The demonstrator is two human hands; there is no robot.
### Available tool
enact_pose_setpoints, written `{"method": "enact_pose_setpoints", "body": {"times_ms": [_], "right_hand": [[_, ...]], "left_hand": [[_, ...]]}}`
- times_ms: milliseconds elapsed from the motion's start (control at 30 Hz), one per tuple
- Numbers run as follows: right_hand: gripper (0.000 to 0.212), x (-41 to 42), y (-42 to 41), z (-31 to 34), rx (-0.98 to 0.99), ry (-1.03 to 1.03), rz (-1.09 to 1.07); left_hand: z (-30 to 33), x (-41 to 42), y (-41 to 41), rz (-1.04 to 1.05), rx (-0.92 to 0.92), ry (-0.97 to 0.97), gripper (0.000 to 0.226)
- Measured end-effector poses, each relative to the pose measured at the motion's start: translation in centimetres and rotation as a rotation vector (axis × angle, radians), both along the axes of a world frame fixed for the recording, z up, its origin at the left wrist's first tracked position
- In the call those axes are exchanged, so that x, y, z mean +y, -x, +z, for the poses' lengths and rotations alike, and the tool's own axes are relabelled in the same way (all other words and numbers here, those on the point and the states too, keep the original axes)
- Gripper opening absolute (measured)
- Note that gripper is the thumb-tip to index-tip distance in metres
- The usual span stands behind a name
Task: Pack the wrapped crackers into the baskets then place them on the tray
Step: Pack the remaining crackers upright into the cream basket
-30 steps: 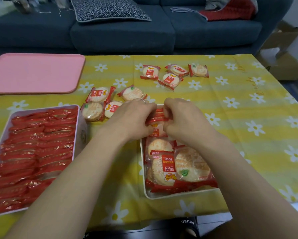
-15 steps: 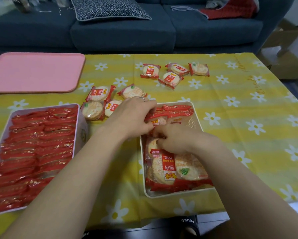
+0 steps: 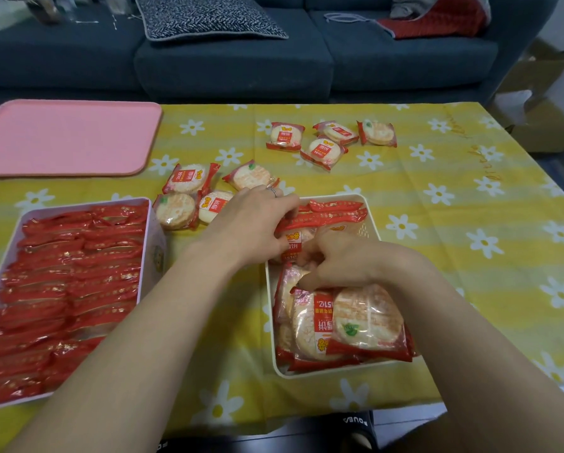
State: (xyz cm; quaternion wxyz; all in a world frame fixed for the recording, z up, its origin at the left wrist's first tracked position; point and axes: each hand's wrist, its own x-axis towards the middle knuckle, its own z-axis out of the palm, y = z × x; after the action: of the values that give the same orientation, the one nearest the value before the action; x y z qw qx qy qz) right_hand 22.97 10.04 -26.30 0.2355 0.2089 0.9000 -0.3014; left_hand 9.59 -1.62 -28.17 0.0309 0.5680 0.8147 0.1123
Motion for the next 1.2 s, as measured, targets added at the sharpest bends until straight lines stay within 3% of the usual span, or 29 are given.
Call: {"method": "enact_pose_setpoints", "body": {"times_ms": [167, 300, 533, 800, 1033, 1200], "right_hand": [[0.026, 0.4, -0.5, 0.2, 0.068, 0.041, -0.017], [0.023, 0.4, -0.6, 0.2, 0.114, 0.07, -0.02], [0.011, 0.5, -0.5, 0.0, 0.071, 0.07, -0.009], [0.008, 0.6, -0.3, 0.1, 0.058, 0.104, -0.015], [0.011, 2.0, -1.5, 1.6, 0.191, 0.148, -0.102], [0.016, 3.2, -2.2, 2.5, 0.328, 0.299, -0.236]], "left_hand": [[0.0, 0.2, -0.6, 0.071, 0.001, 0.055, 0.037], [0.0, 0.8, -1.6, 0.116, 0.106, 0.134, 0.046], [-0.7, 1.7, -1.9, 0.201, 0.194, 0.121, 0.085], [-0.9, 1.8, -1.9, 0.249, 0.265, 0.114, 0.089], [-1.2, 1.6, -1.3, 0.224, 0.052, 0.131, 0.084], [-0.3, 1.0, -0.3, 0.249, -0.279, 0.084, 0.087]]}}
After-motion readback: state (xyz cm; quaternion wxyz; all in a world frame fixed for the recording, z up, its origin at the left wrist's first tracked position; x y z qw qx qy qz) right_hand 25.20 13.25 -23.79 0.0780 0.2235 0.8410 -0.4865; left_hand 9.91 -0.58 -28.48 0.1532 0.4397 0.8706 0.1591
